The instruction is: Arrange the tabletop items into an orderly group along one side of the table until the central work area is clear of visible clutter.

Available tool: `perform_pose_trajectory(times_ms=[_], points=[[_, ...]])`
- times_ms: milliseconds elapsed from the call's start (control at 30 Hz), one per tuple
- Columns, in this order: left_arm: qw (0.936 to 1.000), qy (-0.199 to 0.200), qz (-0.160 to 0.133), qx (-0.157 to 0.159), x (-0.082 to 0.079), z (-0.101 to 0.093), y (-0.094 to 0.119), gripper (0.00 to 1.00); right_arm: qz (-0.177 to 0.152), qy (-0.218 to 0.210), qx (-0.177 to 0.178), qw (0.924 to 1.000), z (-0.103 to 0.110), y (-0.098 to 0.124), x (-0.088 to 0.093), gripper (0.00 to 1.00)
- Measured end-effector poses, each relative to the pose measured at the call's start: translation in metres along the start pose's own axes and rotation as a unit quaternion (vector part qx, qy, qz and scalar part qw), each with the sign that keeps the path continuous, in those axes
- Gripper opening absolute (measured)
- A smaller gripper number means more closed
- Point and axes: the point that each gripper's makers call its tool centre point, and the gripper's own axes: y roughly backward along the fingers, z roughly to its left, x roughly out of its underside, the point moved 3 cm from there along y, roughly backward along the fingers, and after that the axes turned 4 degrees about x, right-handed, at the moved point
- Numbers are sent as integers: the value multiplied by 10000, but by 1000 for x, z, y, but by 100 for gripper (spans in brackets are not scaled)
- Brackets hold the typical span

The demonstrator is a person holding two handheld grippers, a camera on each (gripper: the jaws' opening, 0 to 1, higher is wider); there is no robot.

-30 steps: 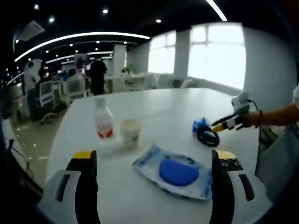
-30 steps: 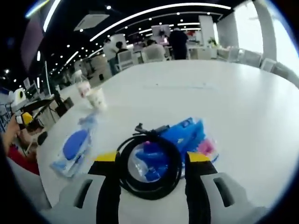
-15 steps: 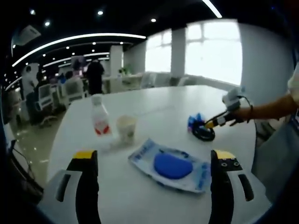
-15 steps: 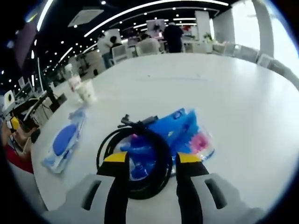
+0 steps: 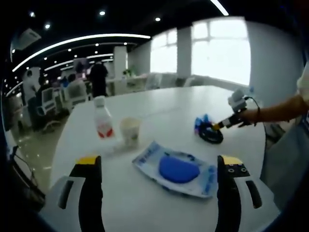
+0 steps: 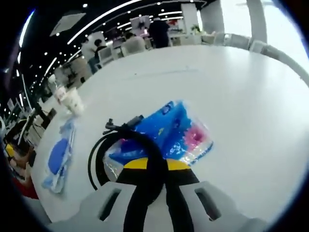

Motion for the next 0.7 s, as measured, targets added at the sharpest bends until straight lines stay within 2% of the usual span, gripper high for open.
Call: perform_pose_trajectory(times_ms=[200,333,467,700], points=[[10000,27,-5,-11,1,-1,-1,95,70,-106,-18,9999,4,1,0,8],[9999,116,-112,42,-3,-4,-1,95,70,-881,-238,9958,10,4,0,5],[9999,63,-129,32,-5,-4,0,95,78,-692,-346,9970,15,8,-1,4],[9999,74,-136,33,-4,-4,2,95,-56,-886,-659,9939,28,19,-8,4]])
